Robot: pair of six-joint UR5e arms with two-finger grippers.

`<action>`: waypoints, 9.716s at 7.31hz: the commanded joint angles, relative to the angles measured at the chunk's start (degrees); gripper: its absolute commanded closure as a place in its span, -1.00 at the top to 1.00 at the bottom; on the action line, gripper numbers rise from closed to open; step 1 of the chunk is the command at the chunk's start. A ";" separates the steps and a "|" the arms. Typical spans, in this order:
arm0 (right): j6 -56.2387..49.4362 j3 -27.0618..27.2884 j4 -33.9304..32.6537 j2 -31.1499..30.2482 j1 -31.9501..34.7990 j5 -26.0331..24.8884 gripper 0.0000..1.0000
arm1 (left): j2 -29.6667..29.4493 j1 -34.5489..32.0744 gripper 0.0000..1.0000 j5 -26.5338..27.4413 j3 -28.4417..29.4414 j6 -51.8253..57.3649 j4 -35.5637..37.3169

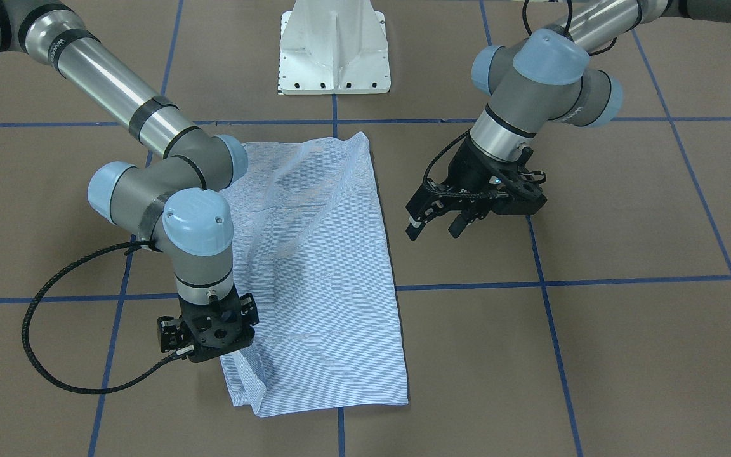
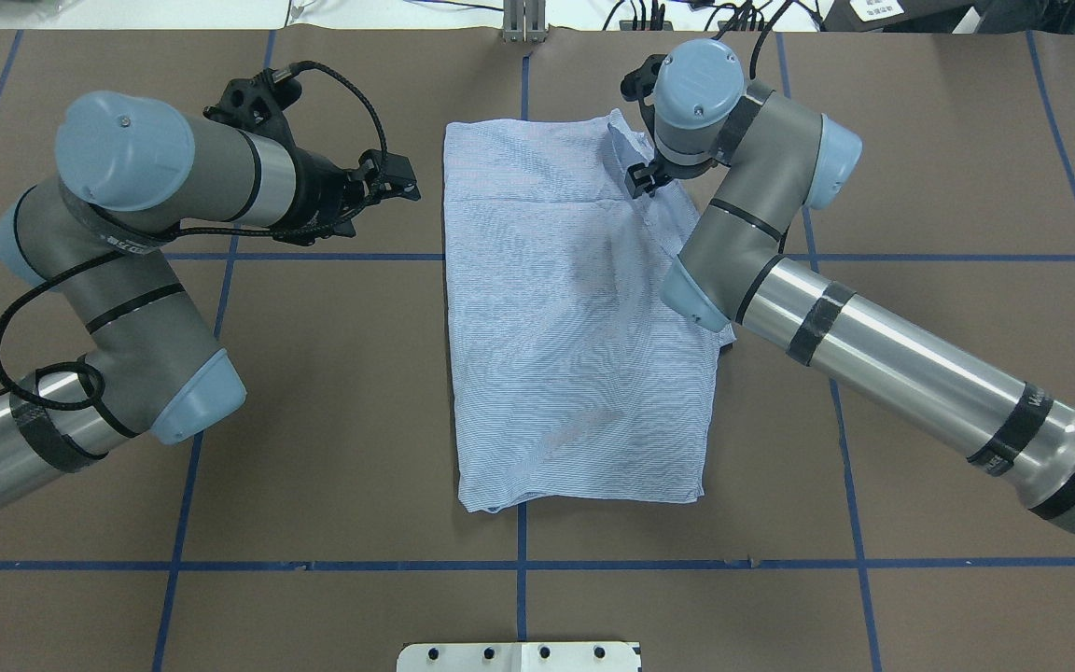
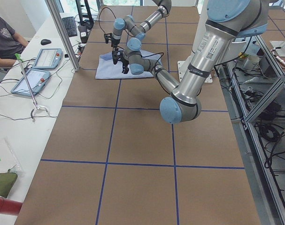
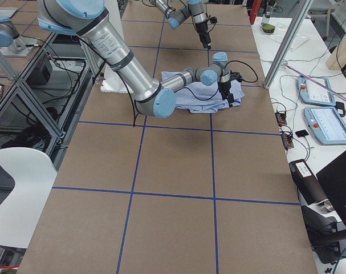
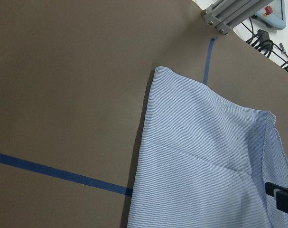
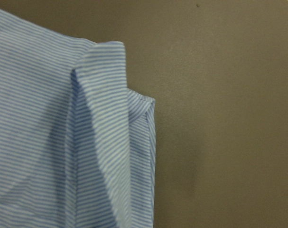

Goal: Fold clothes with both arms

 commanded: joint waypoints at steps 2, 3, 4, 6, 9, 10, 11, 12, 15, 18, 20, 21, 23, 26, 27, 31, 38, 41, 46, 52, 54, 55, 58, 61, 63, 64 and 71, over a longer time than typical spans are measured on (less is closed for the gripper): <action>-4.22 -2.54 0.00 -0.33 4.47 0.38 1.00 | -0.72 0.10 0.99 0.06 0.10 0.00 0.09; -4.41 -3.07 0.00 -0.42 5.00 0.38 1.00 | -0.81 0.01 0.99 -0.02 0.10 0.00 0.09; -4.93 -3.07 0.00 -0.42 5.53 0.81 1.00 | -0.81 0.10 0.99 -0.02 0.10 0.00 0.09; -4.59 -1.59 0.09 0.19 6.24 4.92 1.00 | -0.90 0.10 0.99 -0.02 -0.07 0.00 0.09; 1.02 1.48 1.22 1.34 3.17 5.65 1.00 | -0.81 0.01 0.99 -0.02 -0.07 0.00 0.09; 2.35 2.19 1.23 1.25 1.95 5.56 1.00 | -0.81 0.01 0.98 -0.02 0.02 0.00 0.09; 2.97 2.02 1.15 0.82 1.24 5.56 1.00 | -0.90 0.01 0.99 -0.02 0.10 0.00 0.09; 2.89 2.02 0.97 0.55 0.62 5.48 1.00 | -1.08 0.01 0.99 -0.02 0.19 0.00 0.09; 2.10 1.85 0.53 -1.55 0.44 5.56 1.00 | -1.69 0.19 0.99 -0.03 0.63 0.00 0.09; -0.08 1.67 0.53 -2.96 2.54 5.65 1.00 | -1.87 0.19 0.99 -0.02 0.54 0.00 0.09; -2.91 1.67 0.71 -5.07 3.87 5.56 1.00 | -2.22 0.19 0.99 -0.02 0.63 -0.09 0.09; -2.83 1.67 0.71 -4.90 3.95 5.65 1.00 | -2.22 0.19 0.99 -0.02 0.63 0.00 0.09; -2.83 3.41 1.06 -4.90 5.96 11.05 1.00 | -2.39 0.19 0.99 -0.11 0.28 -0.09 0.09; -0.29 13.51 0.71 -10.34 6.95 17.86 1.00 | -2.31 0.28 0.99 -0.11 0.10 -0.09 0.18; 3.64 15.28 1.14 -11.65 4.42 17.61 1.00 | -2.22 0.28 0.99 -0.11 0.10 -0.09 0.18; 8.07 17.66 0.71 -13.76 0.26 17.78 1.00 | -2.40 0.62 0.99 -0.11 0.10 -0.09 0.09; 8.07 18.46 -1.23 -17.12 0.35 18.13 1.00 | -2.48 0.98 0.99 -0.11 0.19 -0.09 0.09; 8.07 18.37 -1.49 -17.56 0.18 18.04 1.00 | -2.48 1.15 0.99 -0.11 0.37 -0.09 0.00; 8.07 20.29 -3.93 -17.91 0.18 19.00 1.00 | -2.48 1.15 0.99 -0.20 0.37 0.00 0.00; 22.09 42.17 -14.07 -24.75 -3.33 21.65 1.00 | 0.33 16.33 0.98 4.25 -6.47 -10.01 6.02; 27.12 45.95 -13.62 -25.11 -5.70 21.73 1.00 | 0.50 21.52 0.98 9.95 -8.33 -11.68 12.03; 29.49 47.19 -13.62 -25.20 -6.58 21.73 1.00 | 0.68 24.07 0.98 11.56 -7.81 -11.78 13.35; 31.53 49.04 -13.62 -26.35 -7.65 21.73 1.00 | 0.42 27.16 0.95 12.89 -7.46 -11.87 16.26; 31.54 49.04 -13.62 -26.35 -7.73 21.73 1.00 | 0.24 27.70 0.69 12.90 -6.40 -11.95 16.35; 31.54 49.22 -13.62 -26.43 -7.65 21.73 1.00 | 0.24 27.35 0.55 12.98 -6.05 -12.04 16.70; 31.54 49.22 -13.62 -26.43 -7.65 21.73 1.00 | -0.02 27.26 0.48 12.98 -5.96 -12.04 18.27; 31.54 49.05 -13.62 -26.96 -7.65 21.65 1.00 | -0.81 27.34 0.26 12.90 -5.96 -12.04 19.34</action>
